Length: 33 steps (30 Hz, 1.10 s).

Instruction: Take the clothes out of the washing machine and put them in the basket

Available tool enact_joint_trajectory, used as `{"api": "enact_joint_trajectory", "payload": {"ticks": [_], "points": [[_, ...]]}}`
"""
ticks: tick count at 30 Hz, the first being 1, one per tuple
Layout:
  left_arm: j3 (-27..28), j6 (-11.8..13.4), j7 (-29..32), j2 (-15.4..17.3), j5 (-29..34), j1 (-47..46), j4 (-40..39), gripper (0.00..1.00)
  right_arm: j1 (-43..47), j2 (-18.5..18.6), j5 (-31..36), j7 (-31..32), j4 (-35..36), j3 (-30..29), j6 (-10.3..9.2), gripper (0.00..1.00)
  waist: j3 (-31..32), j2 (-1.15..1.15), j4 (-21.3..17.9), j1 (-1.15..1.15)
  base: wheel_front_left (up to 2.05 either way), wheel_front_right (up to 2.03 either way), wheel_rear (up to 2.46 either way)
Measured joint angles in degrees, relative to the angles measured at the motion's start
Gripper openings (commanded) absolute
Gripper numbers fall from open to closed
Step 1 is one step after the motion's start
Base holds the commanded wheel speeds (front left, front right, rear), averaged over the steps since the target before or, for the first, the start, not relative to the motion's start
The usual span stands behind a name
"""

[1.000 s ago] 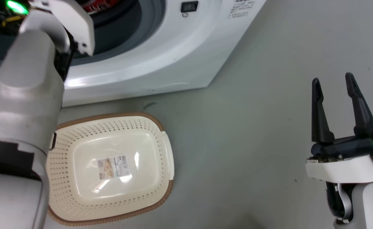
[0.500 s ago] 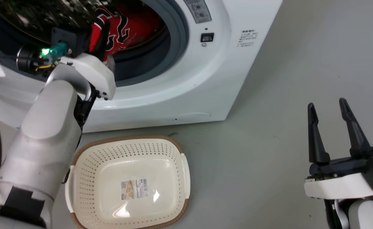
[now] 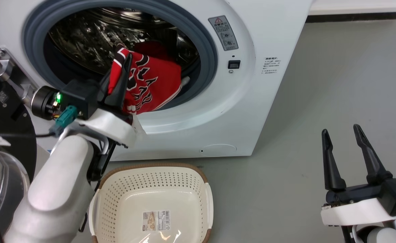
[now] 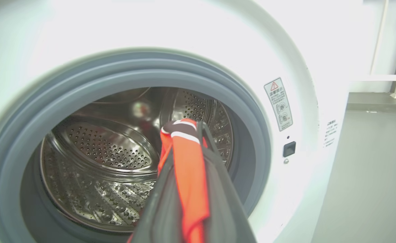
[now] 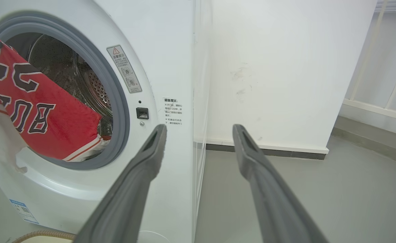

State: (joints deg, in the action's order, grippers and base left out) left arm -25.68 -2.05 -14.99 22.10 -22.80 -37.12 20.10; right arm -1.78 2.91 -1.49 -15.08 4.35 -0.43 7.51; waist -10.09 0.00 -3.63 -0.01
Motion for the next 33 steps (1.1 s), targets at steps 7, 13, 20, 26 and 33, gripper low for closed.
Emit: {"api": "enact_joint_trajectory", "payload": {"ticks": [7,13,20,26,33], "points": [[0.67,3.35,2.07,3.00,-0.07,7.01,-13.69,0.00,1.30,0.00,0.04,0.00,-0.31,-0.34,0.00,1.00,2.09,0.00,1.22,0.00,0.00,0.00,0.00],[1.83,6.56,4.55,5.49,-0.02,11.88,-23.83,0.00,1.96,0.00,0.04,0.00,-0.52,-0.11,0.00,1.00,2.88,0.00,1.68,0.01,0.00,0.00,0.00],[1.48,8.57,6.36,6.66,0.44,15.90,-30.59,0.00,2.03,0.00,0.04,0.00,-0.59,0.07,0.00,1.00,2.89,0.00,1.81,0.01,0.00,0.00,0.00],[-0.44,8.67,6.82,6.56,0.42,18.97,-29.87,0.00,1.70,0.00,0.04,0.00,-0.47,0.00,0.00,1.00,1.32,0.00,1.53,0.01,0.00,0.00,0.00],[-3.24,7.01,4.95,3.78,-1.37,20.74,-23.20,0.00,-0.26,0.00,0.04,0.00,0.08,-0.94,0.00,1.00,-2.55,0.00,1.07,0.01,0.00,0.00,0.00]]}}
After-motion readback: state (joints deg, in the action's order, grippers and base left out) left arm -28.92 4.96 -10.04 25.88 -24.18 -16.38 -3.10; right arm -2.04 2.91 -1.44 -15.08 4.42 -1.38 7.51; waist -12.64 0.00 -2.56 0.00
